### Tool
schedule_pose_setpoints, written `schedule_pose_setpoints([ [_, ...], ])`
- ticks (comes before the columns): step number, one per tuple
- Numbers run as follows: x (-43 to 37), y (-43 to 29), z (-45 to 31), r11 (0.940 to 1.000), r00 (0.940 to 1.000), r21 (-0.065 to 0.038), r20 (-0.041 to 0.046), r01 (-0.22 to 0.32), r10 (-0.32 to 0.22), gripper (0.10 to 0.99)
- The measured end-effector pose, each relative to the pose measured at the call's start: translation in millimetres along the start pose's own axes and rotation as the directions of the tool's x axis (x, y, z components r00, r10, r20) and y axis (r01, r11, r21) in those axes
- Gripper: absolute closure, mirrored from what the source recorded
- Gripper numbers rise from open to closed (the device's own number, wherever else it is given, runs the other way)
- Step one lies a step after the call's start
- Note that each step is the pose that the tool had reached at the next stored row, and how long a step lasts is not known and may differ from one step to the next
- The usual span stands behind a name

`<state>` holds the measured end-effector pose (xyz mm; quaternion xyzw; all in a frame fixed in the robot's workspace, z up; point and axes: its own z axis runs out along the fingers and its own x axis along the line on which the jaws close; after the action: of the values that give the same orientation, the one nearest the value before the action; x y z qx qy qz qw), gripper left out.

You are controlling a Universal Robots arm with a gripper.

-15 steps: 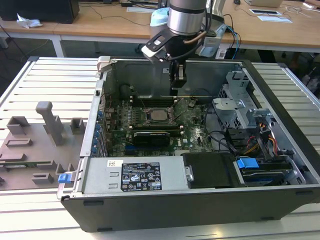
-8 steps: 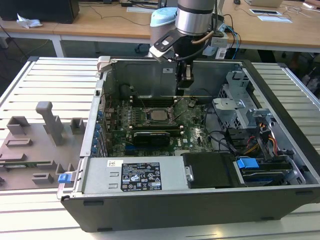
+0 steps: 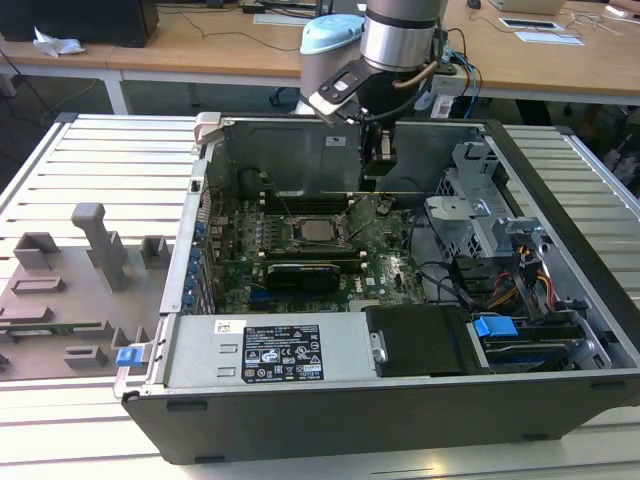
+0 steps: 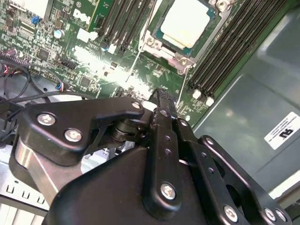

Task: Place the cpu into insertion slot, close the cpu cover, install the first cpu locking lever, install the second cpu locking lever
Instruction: 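Close the cpu cover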

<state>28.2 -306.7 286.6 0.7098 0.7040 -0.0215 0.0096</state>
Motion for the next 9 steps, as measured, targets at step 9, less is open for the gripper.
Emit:
schedule_pose_setpoints([
  [9, 0.8, 14.7, 8.7, 1.0000, 1.0000, 0.001, 0.0001, 0.000, 0.000, 0.980],
])
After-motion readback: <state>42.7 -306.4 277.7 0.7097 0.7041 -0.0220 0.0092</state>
